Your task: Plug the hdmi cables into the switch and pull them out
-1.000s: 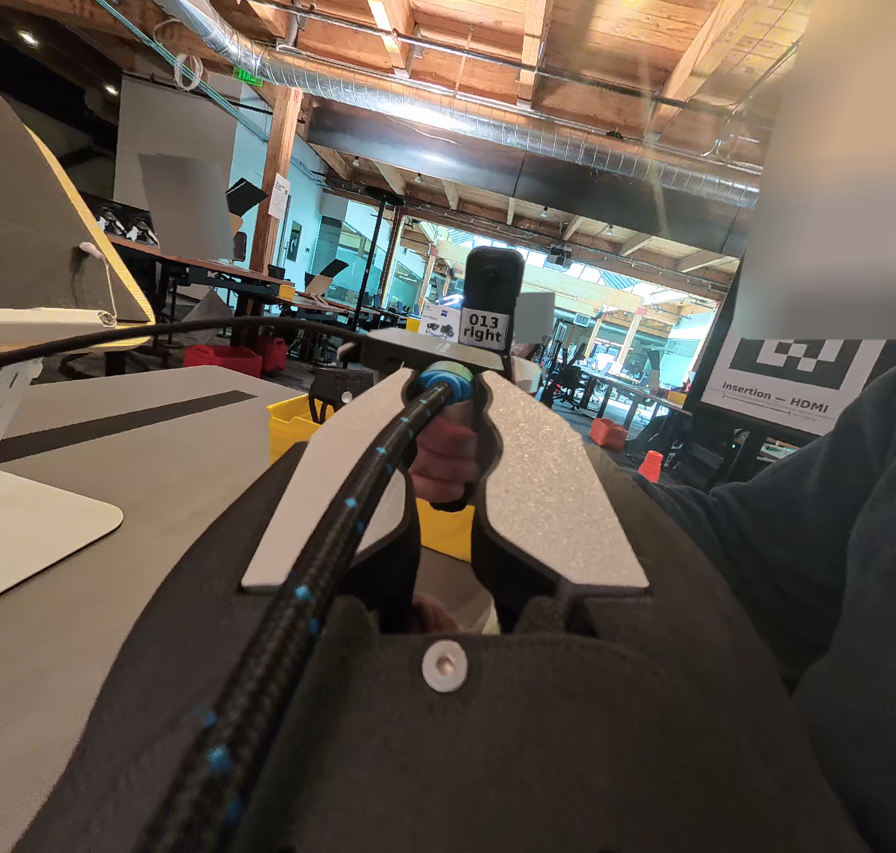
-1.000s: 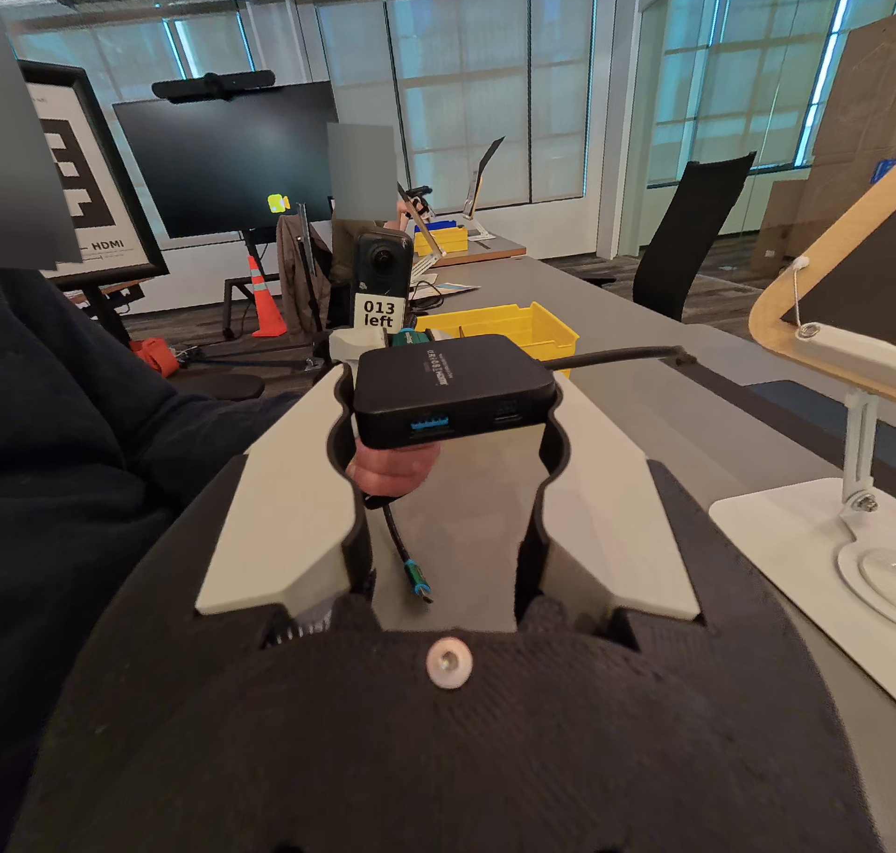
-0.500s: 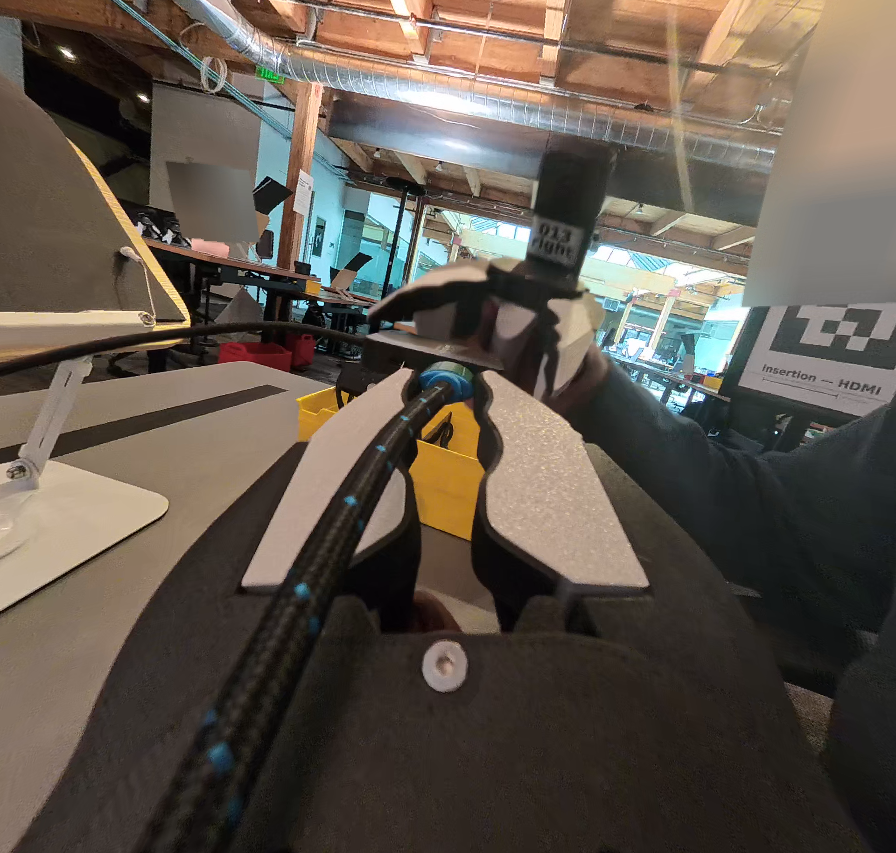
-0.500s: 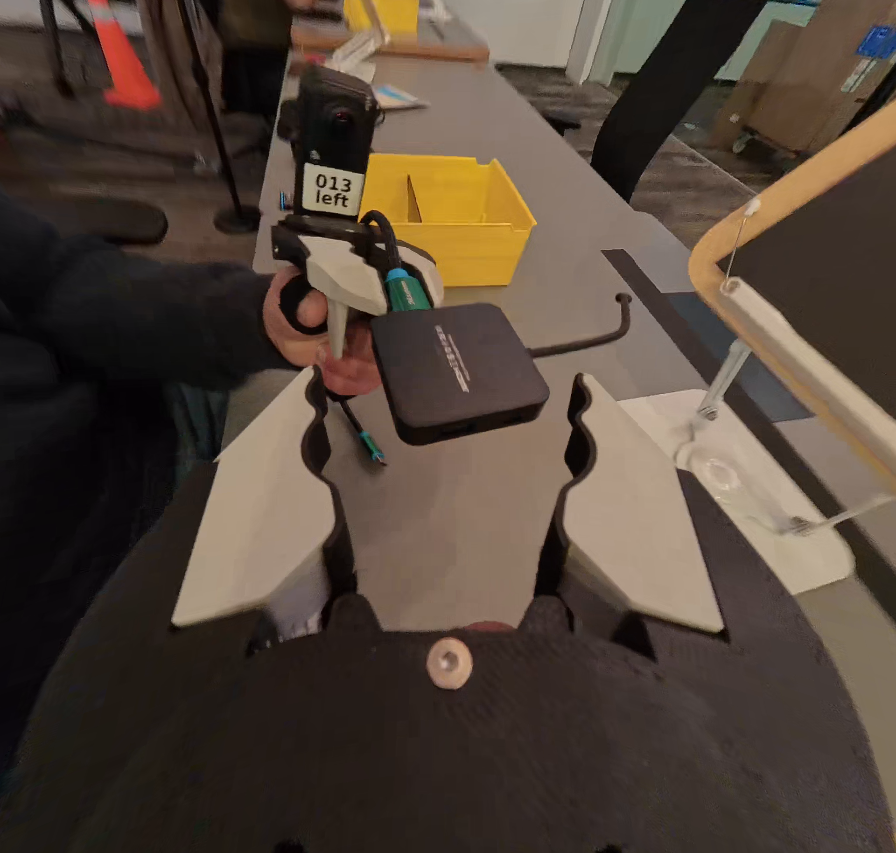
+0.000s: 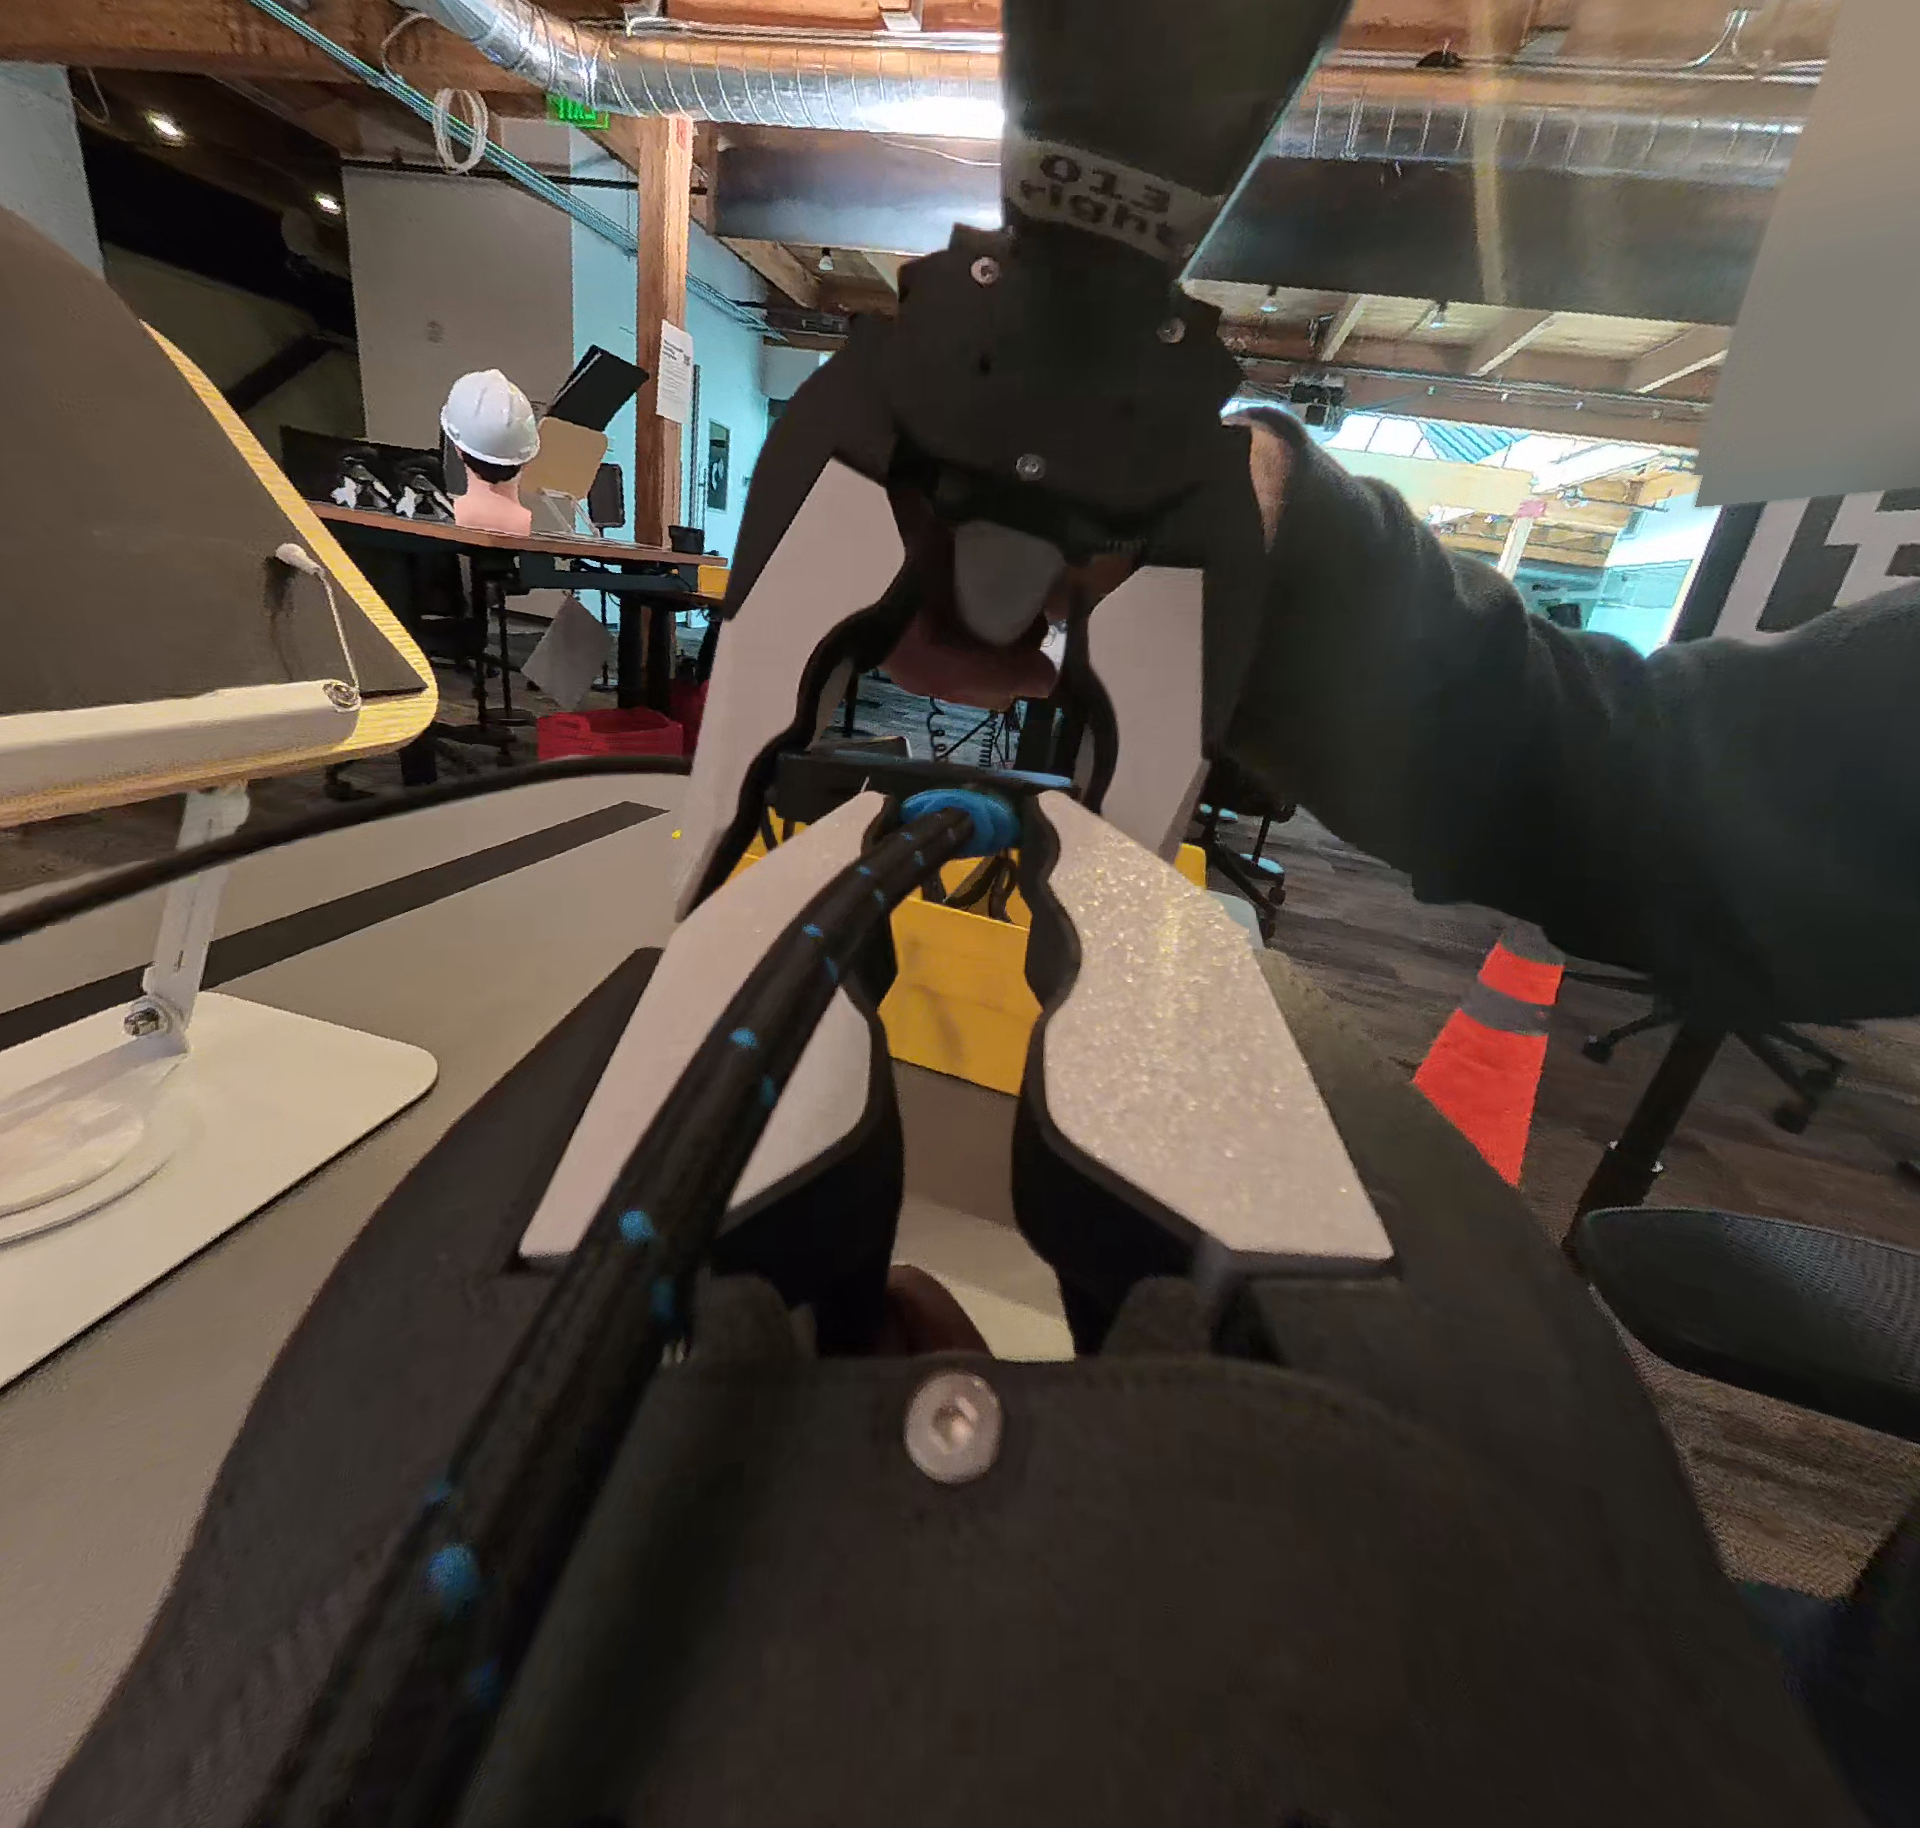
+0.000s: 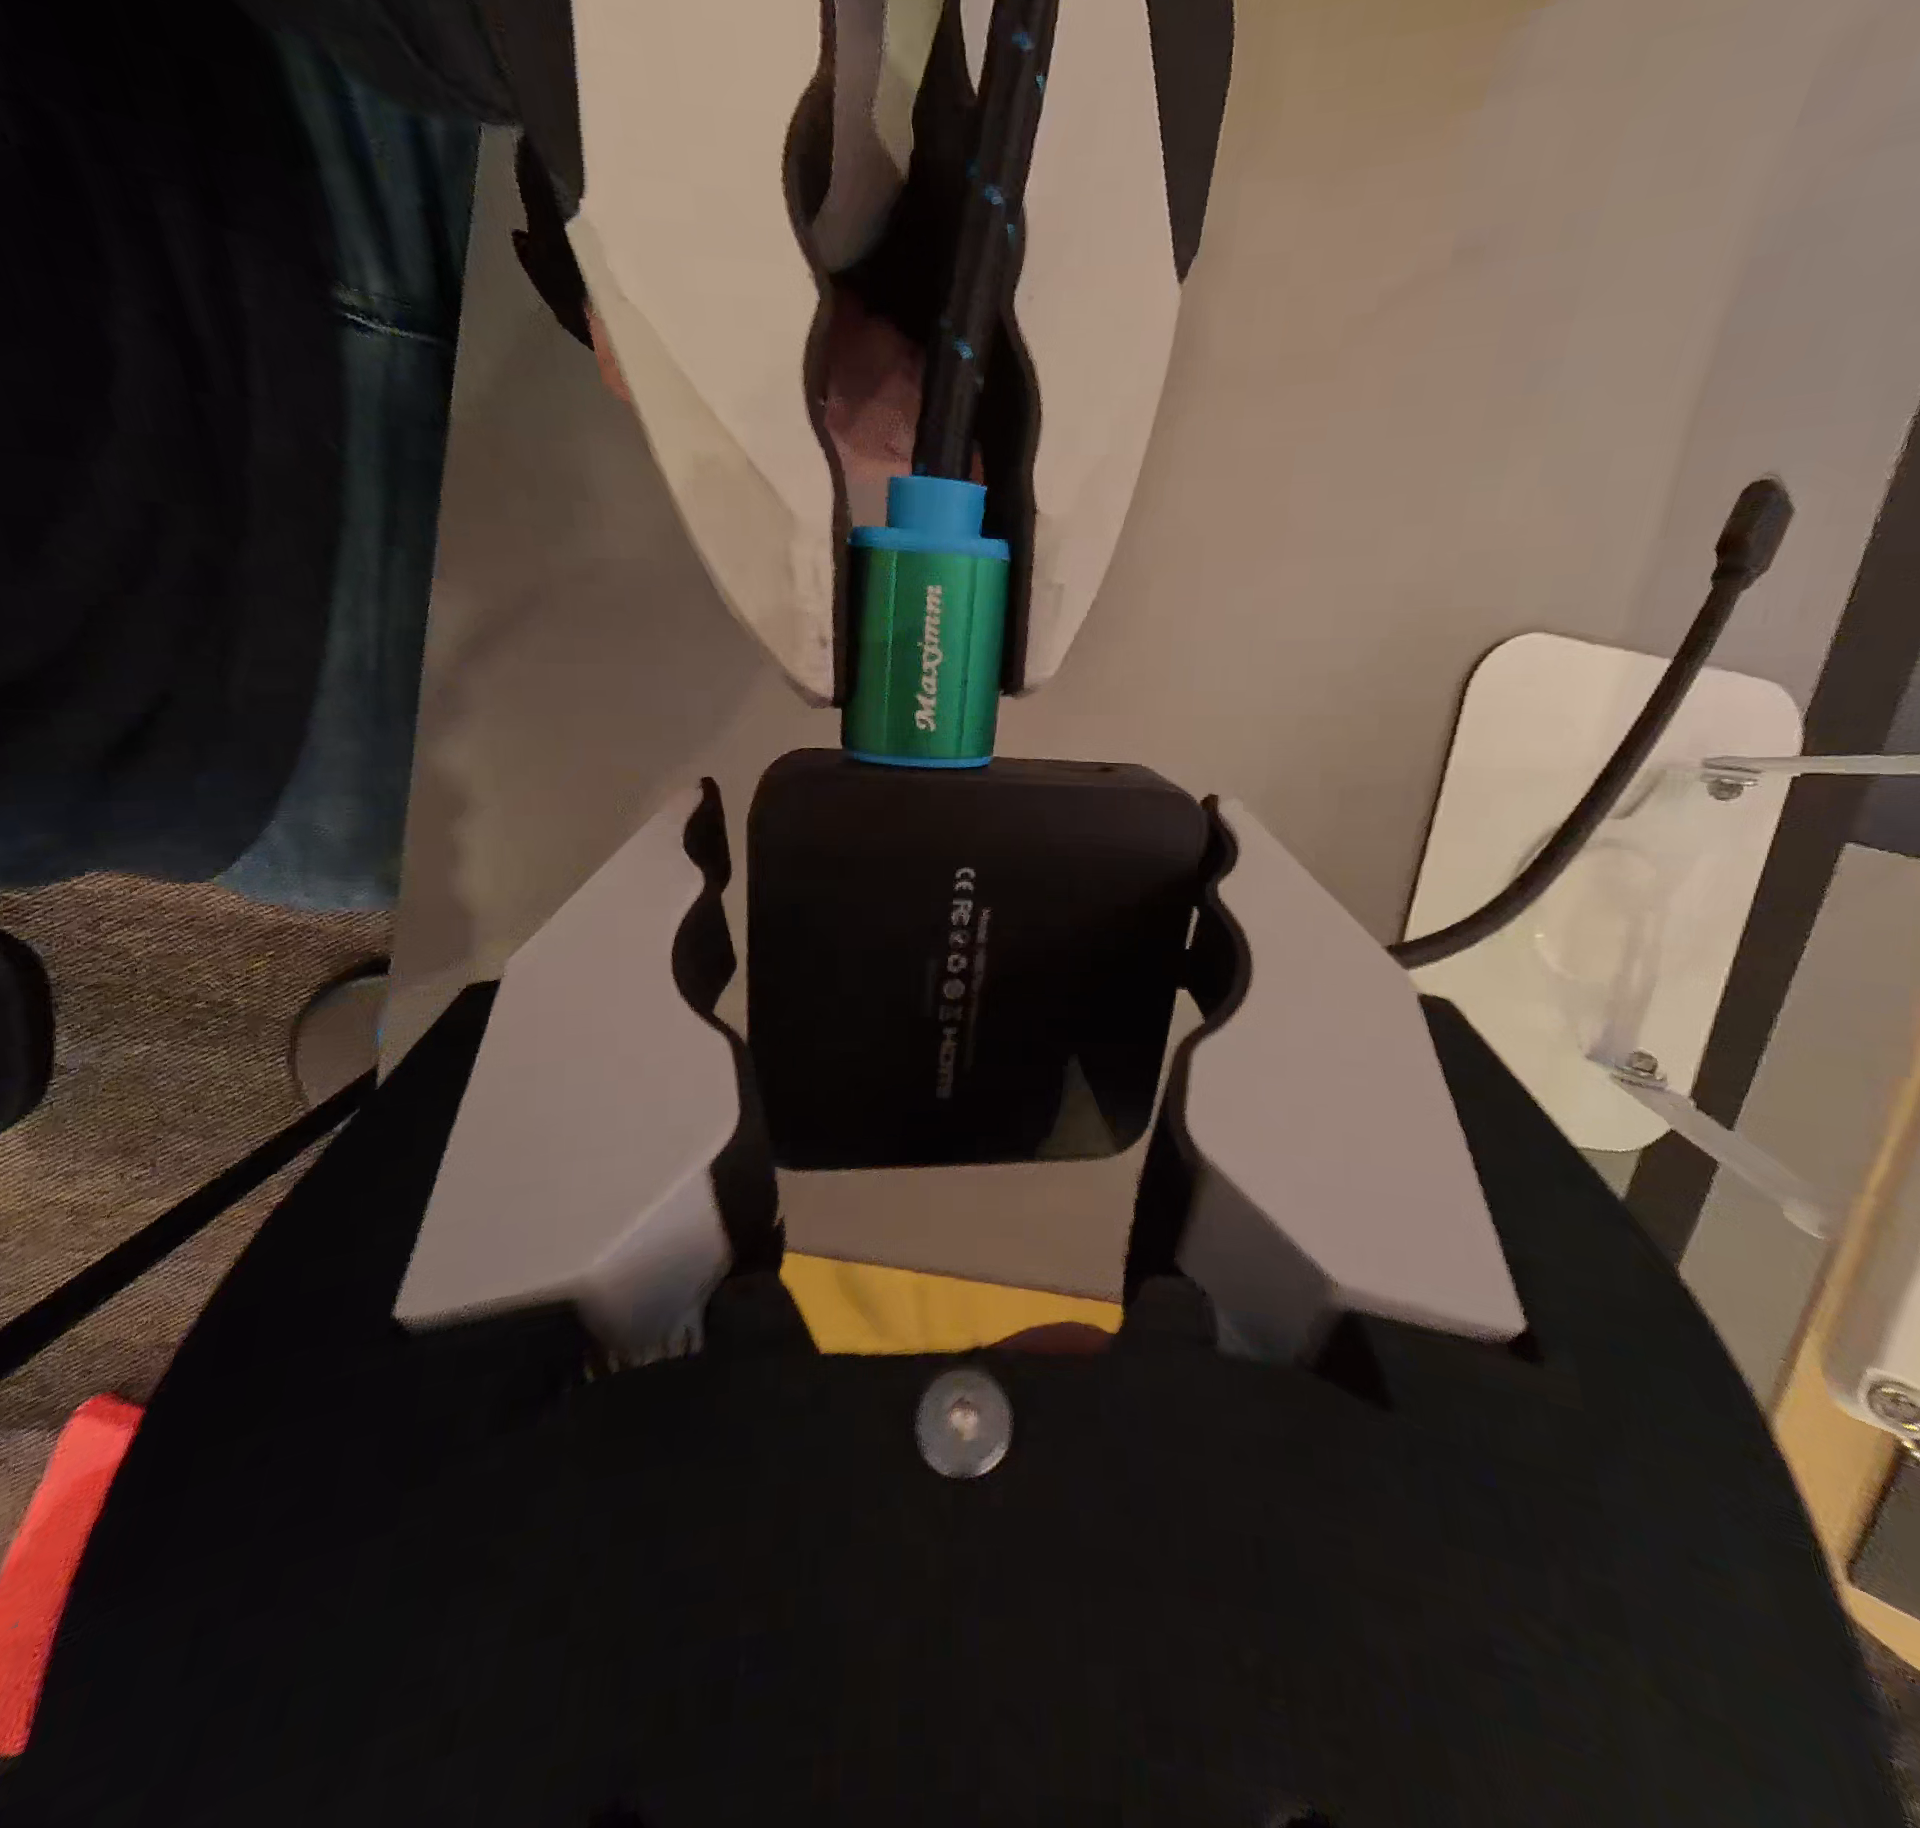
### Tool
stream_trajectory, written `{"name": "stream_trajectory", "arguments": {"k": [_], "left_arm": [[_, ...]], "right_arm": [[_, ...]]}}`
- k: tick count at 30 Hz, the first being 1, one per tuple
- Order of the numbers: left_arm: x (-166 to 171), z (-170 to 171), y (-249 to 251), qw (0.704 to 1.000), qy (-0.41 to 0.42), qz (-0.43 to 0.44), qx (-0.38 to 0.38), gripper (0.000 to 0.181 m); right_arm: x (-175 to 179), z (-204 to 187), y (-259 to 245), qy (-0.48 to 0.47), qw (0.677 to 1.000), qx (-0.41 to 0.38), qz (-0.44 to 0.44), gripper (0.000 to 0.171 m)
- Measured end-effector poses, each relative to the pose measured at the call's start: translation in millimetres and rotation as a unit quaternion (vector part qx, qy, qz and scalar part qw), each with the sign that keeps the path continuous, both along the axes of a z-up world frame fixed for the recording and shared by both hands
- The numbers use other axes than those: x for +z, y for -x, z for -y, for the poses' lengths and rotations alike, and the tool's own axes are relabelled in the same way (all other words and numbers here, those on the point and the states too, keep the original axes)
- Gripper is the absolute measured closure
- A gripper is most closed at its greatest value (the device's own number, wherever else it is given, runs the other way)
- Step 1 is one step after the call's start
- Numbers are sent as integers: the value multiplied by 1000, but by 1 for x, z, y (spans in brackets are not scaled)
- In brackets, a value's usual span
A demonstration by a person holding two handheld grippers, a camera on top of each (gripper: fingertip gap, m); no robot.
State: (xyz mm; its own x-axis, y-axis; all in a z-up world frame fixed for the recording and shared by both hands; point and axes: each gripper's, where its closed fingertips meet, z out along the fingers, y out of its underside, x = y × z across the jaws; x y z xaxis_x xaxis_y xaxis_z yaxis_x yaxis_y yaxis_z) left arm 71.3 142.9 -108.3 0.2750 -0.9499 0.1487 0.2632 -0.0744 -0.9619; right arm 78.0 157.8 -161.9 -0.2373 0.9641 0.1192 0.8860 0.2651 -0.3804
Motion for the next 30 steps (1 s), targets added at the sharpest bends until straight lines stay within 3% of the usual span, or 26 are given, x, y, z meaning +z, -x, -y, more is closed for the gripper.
{"name": "stream_trajectory", "arguments": {"k": [6, 11, 15, 19, 21, 30], "left_arm": [[-4, -1, 1, 1000, 5, 5, 0, 161], [-7, 1, -3, 1000, 11, 0, -13, 161], [-5, 11, -9, 998, 24, -10, -56, 134], [-1, 6, -9, 999, 24, 6, -33, 141], [-1, 0, -8, 1000, 23, 12, -13, 159], [-4, 2, -12, 999, 26, 5, -27, 160]], "right_arm": [[-5, 6, 1, 53, 999, -3, -7, 89], [-11, 8, -8, 51, 998, 6, 40, 90], [-15, 6, -14, 46, 996, 11, 72, 90], [-15, 8, -12, 39, 996, 18, 83, 90], [-15, 9, -10, 43, 995, 21, 83, 90], [-15, 11, -16, 45, 994, 26, 92, 90]]}}
